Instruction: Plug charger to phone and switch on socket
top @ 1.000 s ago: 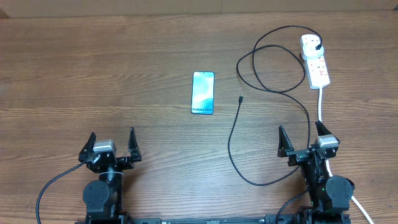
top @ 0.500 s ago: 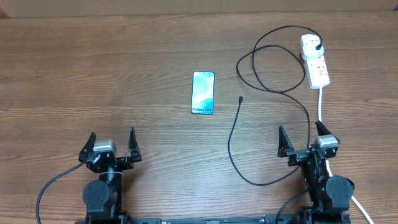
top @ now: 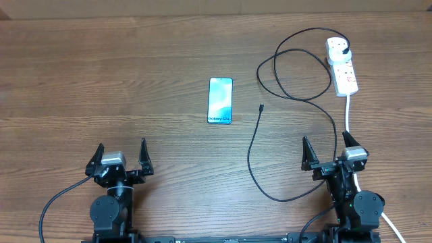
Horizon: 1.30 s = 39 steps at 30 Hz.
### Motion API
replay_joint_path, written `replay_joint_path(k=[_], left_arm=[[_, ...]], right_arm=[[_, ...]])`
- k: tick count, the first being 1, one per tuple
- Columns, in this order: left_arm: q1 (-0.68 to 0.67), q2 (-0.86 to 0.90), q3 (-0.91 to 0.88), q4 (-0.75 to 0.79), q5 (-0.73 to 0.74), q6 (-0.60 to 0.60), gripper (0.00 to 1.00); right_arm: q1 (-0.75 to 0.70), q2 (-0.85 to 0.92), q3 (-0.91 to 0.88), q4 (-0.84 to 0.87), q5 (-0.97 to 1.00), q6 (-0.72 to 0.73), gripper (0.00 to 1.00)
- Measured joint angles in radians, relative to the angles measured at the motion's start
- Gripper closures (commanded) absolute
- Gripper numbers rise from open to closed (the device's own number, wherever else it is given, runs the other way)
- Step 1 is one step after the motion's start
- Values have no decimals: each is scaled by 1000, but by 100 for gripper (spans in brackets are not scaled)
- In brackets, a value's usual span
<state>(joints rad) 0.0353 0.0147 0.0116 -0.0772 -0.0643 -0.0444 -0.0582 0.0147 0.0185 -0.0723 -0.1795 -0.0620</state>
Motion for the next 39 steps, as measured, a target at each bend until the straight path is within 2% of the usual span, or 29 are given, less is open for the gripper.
replay_joint_path(k=[27, 30, 35, 39], left_arm=[[0, 0, 0, 0, 0, 0, 1], [0, 0, -3, 37, 5, -1, 0], [0, 0, -3, 136, 148, -103, 1], [0, 0, -3, 251, 283, -229, 0]], right_arm=[[0, 0, 0, 0, 0, 0, 0], [0, 0, 0, 0, 0, 0, 0], [0, 0, 0, 0, 0, 0, 0], [0, 0, 0, 0, 0, 0, 0]])
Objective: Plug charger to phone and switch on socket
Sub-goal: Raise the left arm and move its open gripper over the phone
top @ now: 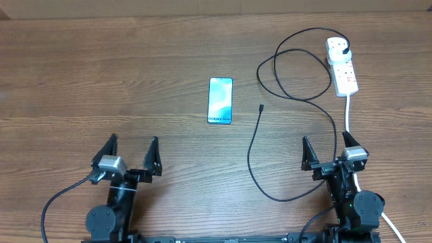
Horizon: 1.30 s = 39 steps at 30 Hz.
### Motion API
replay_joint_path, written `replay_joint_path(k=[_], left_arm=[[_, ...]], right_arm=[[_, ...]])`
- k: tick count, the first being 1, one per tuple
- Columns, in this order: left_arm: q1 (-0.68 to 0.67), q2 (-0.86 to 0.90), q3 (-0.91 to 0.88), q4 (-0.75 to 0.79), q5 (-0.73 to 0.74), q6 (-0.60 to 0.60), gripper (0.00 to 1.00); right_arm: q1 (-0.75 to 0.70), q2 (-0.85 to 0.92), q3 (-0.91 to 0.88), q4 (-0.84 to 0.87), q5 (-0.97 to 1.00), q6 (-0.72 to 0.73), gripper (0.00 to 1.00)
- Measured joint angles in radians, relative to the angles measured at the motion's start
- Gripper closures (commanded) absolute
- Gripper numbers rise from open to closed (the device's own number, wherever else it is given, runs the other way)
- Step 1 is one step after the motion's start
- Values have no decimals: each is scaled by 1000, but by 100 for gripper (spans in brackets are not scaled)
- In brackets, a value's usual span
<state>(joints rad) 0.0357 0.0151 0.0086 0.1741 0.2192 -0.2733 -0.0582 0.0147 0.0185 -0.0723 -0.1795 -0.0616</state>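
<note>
A phone (221, 100) with a lit blue screen lies flat at the table's middle. To its right the black charger cable (251, 154) ends in a small plug tip (261, 106), lying loose on the wood. The cable loops back to a black plug in the white socket strip (342, 66) at the far right. My left gripper (132, 150) stands open near the front left, well short of the phone. My right gripper (329, 150) is open at the front right, beside the cable's lower bend and over the strip's white lead.
The strip's white lead (347, 115) runs down toward the right arm's base (358, 206). The brown wooden table (101, 81) fills the view, with a pale wall edge along the top.
My left gripper has shifted a little forward and to the right, turned slightly, and its fingers stand a bit wider apart. The right arm, phone, cable and strip are unchanged.
</note>
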Motion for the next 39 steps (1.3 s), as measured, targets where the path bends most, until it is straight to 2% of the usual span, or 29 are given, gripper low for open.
replay_joint_path(k=[5, 9, 14, 18, 20, 21, 24, 28, 31, 34, 37, 39], left_arm=[[0, 0, 0, 235, 122, -88, 0], [0, -2, 5, 418, 128, -126, 0], [0, 1, 108, 374, 62, -137, 0], [0, 61, 322, 223, 26, -81, 0], [0, 123, 466, 58, 6, -61, 0], [0, 185, 581, -81, -5, -54, 0], [0, 340, 811, -316, -8, -39, 0], [2, 575, 1085, -508, 140, -37, 0], [5, 695, 1160, -542, 299, -37, 0], [4, 790, 1186, -582, 386, -37, 0], [-2, 887, 1252, -686, 383, -38, 0], [-23, 956, 1329, -813, 340, -37, 0]], right_arm=[[0, 0, 0, 0, 0, 0, 0], [0, 0, 0, 0, 0, 2, 0], [0, 0, 0, 0, 0, 2, 0], [0, 0, 0, 0, 0, 2, 0], [0, 0, 0, 0, 0, 2, 0], [0, 0, 0, 0, 0, 2, 0], [0, 0, 0, 0, 0, 2, 0], [0, 0, 0, 0, 0, 2, 0], [0, 0, 0, 0, 0, 2, 0], [0, 0, 0, 0, 0, 2, 0], [0, 0, 0, 0, 0, 2, 0], [0, 0, 0, 0, 0, 2, 0]])
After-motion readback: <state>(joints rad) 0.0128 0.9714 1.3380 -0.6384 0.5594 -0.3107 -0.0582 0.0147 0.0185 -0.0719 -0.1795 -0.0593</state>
